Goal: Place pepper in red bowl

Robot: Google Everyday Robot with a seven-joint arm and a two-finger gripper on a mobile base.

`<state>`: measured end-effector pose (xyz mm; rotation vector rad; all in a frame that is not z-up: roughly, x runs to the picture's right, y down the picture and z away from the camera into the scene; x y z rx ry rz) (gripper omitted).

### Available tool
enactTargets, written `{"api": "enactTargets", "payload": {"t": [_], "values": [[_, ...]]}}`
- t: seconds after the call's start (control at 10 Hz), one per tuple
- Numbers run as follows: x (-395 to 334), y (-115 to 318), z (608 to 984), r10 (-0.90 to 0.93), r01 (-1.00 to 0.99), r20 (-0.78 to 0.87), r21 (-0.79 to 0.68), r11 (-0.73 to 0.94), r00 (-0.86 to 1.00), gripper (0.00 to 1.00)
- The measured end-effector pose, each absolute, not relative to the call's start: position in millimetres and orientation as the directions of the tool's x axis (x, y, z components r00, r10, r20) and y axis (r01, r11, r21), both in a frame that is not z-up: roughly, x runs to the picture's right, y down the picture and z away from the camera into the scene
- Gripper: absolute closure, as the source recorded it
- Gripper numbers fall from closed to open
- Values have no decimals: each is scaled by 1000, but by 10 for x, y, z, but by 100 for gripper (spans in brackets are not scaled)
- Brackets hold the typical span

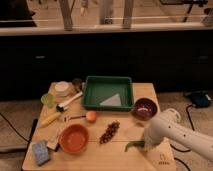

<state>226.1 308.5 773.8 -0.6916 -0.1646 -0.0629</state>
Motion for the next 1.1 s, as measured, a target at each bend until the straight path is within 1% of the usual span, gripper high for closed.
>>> {"api": "enactTargets", "payload": {"t": [0.1, 0.2, 0.3, 0.5, 0.8, 1.1], "values": [[2283, 3091, 7728, -1, 106, 166, -630, 769, 986, 88], [2303, 3099, 7710, -1, 103, 160, -631, 769, 987, 94], [2325, 3084, 7673, 1, 98, 155, -629, 771, 988, 98], [2355, 2967, 7531, 2, 90, 143, -629, 772, 990, 98], [2330, 2871, 7454, -10, 91, 133, -623, 777, 991, 98], [2304, 2700, 7285, -23, 91, 119, -613, 785, 993, 98]]}}
